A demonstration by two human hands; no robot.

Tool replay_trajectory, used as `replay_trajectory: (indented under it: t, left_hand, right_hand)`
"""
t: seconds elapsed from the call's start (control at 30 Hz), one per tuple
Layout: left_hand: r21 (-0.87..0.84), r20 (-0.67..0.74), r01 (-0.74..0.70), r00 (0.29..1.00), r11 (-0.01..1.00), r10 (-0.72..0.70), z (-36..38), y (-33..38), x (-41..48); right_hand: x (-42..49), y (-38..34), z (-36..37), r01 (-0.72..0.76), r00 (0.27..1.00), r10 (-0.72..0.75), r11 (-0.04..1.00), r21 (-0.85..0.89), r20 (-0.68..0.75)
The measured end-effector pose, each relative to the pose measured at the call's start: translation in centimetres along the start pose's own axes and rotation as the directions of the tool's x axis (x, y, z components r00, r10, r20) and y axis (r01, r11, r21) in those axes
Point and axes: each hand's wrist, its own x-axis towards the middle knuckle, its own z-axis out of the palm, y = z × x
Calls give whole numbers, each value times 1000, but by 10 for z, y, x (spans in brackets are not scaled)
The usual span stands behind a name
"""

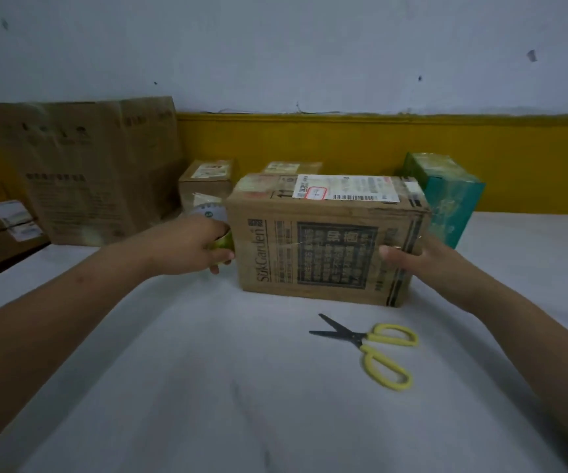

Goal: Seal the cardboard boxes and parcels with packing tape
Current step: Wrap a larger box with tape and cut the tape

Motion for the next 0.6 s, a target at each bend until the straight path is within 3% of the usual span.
replay_trajectory:
  t: [0.17, 0.23, 0.3, 0.33, 0.4, 0.43, 0.5, 0.6]
  left_hand:
    - [73, -12, -31, 999, 997, 32, 5, 39, -7]
    - [131, -23, -41, 999, 991, 44, 6, 55, -7]
    - [191, -58, -44, 997, 981, 56, 9, 64, -4]
    - [213, -76, -43, 995, 976, 61, 11, 67, -3]
    - [233, -97, -49, 993, 971, 73, 13, 70, 1]
    - [234, -102, -51, 992, 971, 77, 13, 72, 2]
    - [264, -103, -60, 991, 963, 90, 14, 73, 6]
    - [224, -133, -143, 975, 964, 175, 16, 68, 9]
  right_hand:
    - [-7, -4, -30, -65, 994, 63, 998, -22, -87]
    - [-10, -16, -39, -90, 974, 69, 992, -92, -214]
    - [-12, -42, -35, -59, 912, -26, 979, -193, -410]
    - [-11, -61, -26, 7, 868, -164, 948, -318, -469]
    - [2, -100, 1, 103, 820, -423, 772, -627, -385]
    - [17, -117, 16, 128, 844, -459, 677, -725, -279]
    - [55, -139, 42, 115, 938, -334, 551, -827, -92]
    - [101, -142, 65, 11, 998, 44, 528, -849, 40]
